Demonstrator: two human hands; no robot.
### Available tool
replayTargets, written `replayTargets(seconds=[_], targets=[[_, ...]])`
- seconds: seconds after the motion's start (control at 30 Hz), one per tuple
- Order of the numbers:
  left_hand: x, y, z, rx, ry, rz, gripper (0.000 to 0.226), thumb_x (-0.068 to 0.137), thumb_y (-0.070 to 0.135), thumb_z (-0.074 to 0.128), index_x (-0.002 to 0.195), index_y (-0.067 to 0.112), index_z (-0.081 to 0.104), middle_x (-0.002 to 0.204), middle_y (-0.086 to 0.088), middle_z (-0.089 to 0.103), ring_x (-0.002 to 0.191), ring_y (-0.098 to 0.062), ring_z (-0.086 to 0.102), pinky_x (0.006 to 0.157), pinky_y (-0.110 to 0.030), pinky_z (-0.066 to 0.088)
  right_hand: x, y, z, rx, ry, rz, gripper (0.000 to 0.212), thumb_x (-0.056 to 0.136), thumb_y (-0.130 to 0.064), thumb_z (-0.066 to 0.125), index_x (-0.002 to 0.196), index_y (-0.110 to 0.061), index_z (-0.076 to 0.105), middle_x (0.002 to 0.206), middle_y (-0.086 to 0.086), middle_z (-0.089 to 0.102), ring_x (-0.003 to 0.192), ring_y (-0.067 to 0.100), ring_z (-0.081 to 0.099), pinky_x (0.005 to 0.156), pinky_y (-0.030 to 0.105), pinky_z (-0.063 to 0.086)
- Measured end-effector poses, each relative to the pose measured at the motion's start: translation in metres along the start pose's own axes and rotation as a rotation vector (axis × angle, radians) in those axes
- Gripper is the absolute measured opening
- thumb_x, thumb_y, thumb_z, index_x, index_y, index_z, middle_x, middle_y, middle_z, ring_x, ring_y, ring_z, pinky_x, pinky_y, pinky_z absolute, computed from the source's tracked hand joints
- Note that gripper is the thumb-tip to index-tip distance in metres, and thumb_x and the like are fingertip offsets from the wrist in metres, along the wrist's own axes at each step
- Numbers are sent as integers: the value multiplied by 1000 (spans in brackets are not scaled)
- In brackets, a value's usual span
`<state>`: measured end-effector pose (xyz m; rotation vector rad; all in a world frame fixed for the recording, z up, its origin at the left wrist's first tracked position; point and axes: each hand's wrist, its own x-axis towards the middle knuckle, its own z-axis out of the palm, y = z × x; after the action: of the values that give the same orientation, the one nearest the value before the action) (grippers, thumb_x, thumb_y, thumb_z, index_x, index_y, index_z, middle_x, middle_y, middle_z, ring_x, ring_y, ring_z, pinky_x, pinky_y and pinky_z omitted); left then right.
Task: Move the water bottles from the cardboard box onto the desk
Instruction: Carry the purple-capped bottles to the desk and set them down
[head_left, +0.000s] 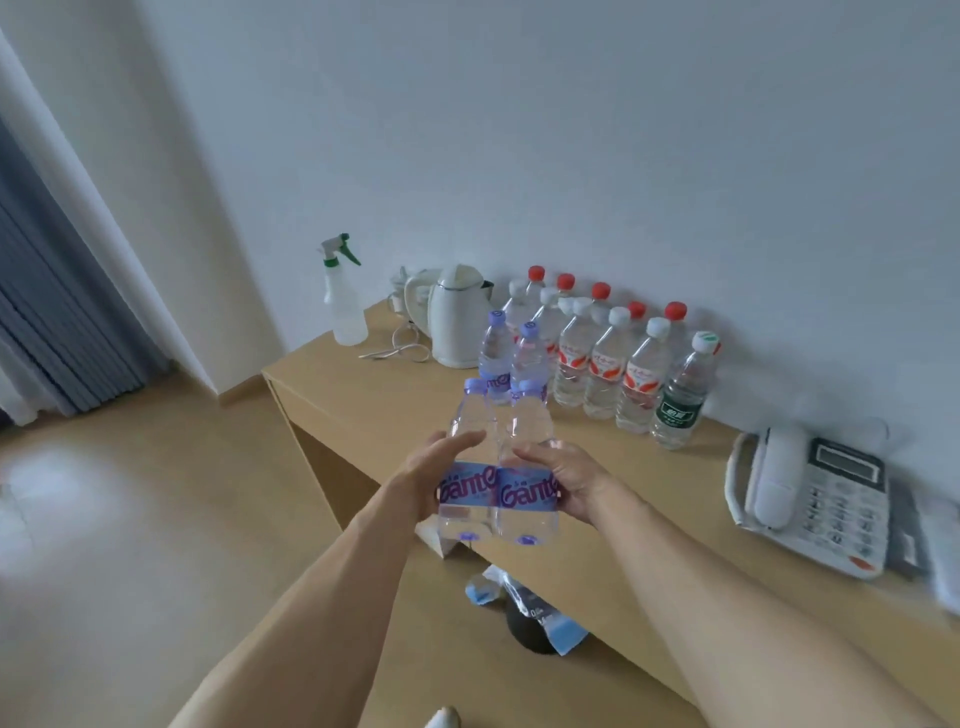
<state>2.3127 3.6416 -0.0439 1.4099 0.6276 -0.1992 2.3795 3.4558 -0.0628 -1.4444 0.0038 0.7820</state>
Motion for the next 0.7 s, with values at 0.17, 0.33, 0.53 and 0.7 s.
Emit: replayTargets(seconds=[0.17, 0.33, 0.53, 0.7], targets=[[65, 26, 29, 86, -216, 24, 46, 85, 39, 78, 122, 25, 54, 112, -19, 69, 96, -37, 73, 88, -67, 53, 23, -13, -37, 54, 235, -33, 28, 85, -17, 78, 110, -9, 66, 95, 11, 76, 86, 25, 72, 78, 40, 56], [109, 51, 44, 142, -426, 111, 54, 70, 40, 83, 119, 24, 64, 119, -9, 72, 98, -26, 74, 70, -38, 60, 37, -25, -55, 79, 442, -73, 40, 77, -19, 86, 111, -13, 66, 100, 5, 77, 93, 21, 74, 76, 35, 57], [147, 64, 44, 228, -560, 234, 27, 69, 28, 85, 86, 29, 64, 90, -1, 73, 82, -17, 71, 62, -25, 53, 46, -19, -49, 79, 596, -180, 67, 54, -25, 90, 112, -14, 60, 104, 2, 76, 99, 17, 73, 87, 34, 55], [166, 60, 43, 380, -580, 408, 45, 61, 36, 87, 103, 40, 70, 99, 7, 76, 95, -9, 70, 78, -21, 55, 48, -8, -47, 34, 659, -222, 71, 56, -26, 91, 120, -20, 59, 111, 0, 76, 106, 17, 72, 93, 37, 55]])
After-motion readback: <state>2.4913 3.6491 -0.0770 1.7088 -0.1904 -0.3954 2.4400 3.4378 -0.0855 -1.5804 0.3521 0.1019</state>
